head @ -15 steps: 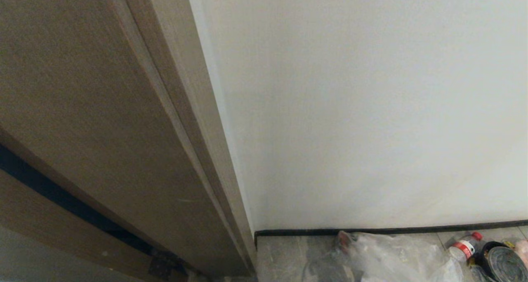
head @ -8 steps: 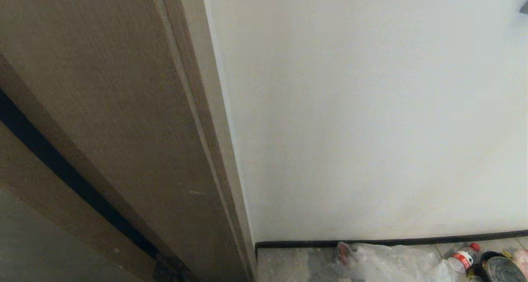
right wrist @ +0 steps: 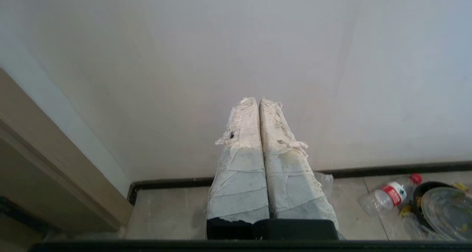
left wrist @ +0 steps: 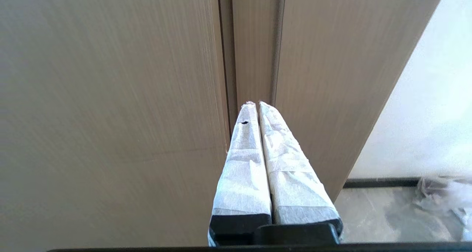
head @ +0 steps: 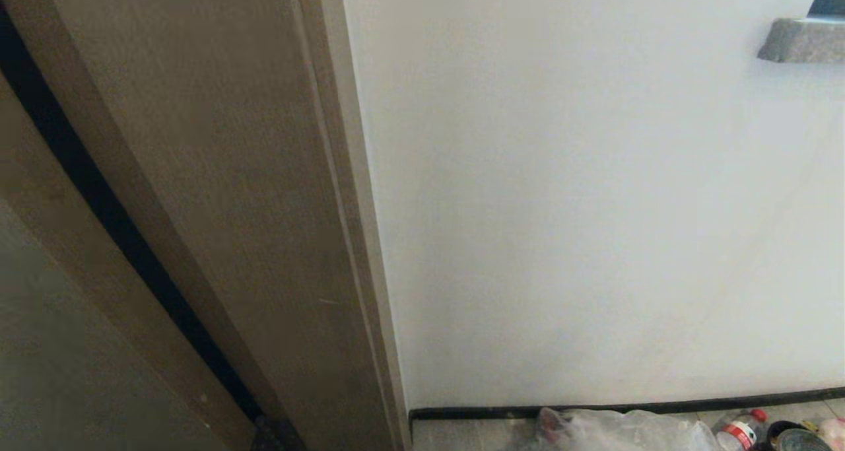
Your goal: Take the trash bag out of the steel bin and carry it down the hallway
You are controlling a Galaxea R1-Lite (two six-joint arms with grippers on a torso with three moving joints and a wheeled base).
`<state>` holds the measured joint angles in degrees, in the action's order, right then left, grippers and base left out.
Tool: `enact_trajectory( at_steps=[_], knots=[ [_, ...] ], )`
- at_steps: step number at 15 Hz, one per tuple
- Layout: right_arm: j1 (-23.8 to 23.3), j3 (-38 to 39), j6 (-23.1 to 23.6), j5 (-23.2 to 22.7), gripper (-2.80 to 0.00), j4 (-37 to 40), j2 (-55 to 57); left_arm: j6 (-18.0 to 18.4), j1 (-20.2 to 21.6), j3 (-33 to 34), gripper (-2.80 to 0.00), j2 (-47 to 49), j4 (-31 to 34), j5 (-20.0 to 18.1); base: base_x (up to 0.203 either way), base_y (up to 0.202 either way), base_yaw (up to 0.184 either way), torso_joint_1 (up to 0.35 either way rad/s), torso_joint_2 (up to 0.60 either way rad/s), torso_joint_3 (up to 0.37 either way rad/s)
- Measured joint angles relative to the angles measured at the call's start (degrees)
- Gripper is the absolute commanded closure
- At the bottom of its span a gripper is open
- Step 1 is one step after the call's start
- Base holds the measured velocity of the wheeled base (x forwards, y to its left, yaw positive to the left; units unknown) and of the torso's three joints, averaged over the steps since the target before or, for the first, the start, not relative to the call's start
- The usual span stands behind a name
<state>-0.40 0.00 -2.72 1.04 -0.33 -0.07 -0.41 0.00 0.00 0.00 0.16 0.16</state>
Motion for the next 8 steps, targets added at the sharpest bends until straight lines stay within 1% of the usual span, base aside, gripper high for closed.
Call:
enact_trajectory(
  at_steps=[3,8],
  knots=[
    [0.0,0.0,0.0,0.0,0.00,0.0,0.0,0.1,0.0,0.0,0.00,0.0,0.0,0.0,0.000,0.000,0.000,0.002,0.00,0.117],
    [0.0,0.0,0.0,0.0,0.00,0.0,0.0,0.2,0.0,0.0,0.00,0.0,0.0,0.0,0.000,0.000,0.000,0.000,0.00,0.013]
  ],
)
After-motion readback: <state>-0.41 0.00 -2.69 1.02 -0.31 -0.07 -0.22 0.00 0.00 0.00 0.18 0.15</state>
